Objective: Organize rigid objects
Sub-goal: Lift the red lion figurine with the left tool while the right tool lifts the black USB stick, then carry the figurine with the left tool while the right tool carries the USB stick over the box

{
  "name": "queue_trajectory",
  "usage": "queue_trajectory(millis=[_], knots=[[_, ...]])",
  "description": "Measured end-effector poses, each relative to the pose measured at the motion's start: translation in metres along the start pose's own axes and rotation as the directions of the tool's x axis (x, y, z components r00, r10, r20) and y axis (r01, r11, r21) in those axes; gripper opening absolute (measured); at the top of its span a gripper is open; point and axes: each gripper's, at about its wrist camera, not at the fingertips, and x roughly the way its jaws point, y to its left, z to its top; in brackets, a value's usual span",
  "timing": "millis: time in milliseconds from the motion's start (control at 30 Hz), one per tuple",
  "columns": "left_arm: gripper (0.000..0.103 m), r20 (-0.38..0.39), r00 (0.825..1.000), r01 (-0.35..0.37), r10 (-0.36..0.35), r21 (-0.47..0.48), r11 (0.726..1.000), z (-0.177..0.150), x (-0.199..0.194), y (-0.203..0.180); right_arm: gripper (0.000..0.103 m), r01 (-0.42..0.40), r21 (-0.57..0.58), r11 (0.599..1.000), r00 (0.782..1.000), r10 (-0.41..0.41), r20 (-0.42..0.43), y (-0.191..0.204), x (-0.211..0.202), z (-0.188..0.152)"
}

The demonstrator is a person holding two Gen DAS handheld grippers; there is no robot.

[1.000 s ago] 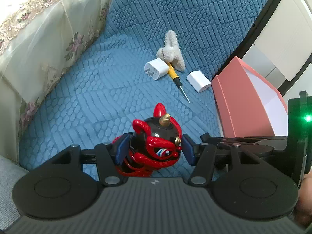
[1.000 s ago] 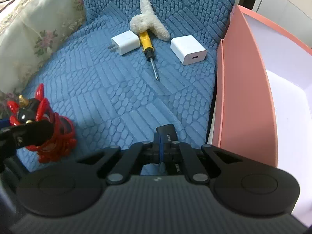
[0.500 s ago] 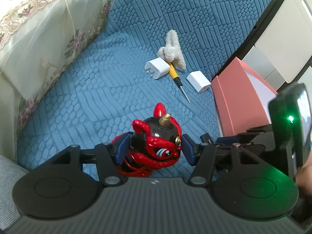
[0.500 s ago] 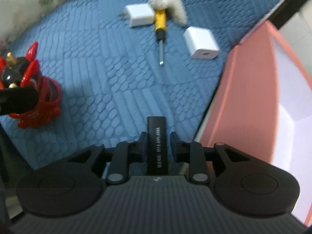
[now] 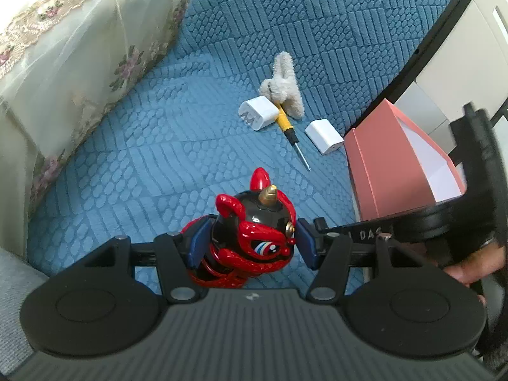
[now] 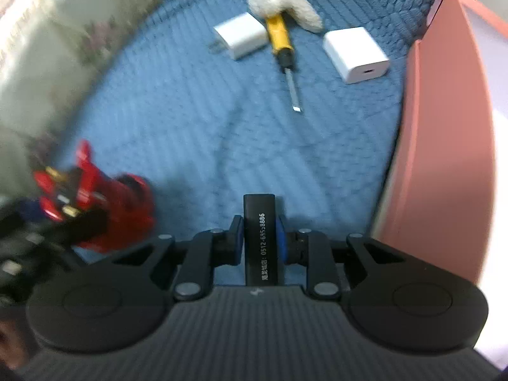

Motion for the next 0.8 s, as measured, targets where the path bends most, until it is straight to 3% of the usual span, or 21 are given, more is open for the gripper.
queue_trajectory(millis=[200,467,800], knots=[[0.063,0.004,1.000,-0.011,0.011,-0.021,1.000,0.001,-0.001,0.004,0.025,-0.082,0.085,0.993,0.997,0.081,0.017,0.005,0.007,-0.007],[0.063,0.004,1.000,-0.025,0.025,-0.001,1.000,0.000,-0.004,-0.001,0.025,0.021,0.047,0.999,0.995,-0.026,0.100,0.009,-0.011,-0.023],[0.063,0.045,0.998,-0.044,0.041,0.064,0.997,0.020,-0.034,-0.044,0.025,0.026,0.082,0.996,0.970,-0.045,0.237,0.001,-0.080,-0.031]])
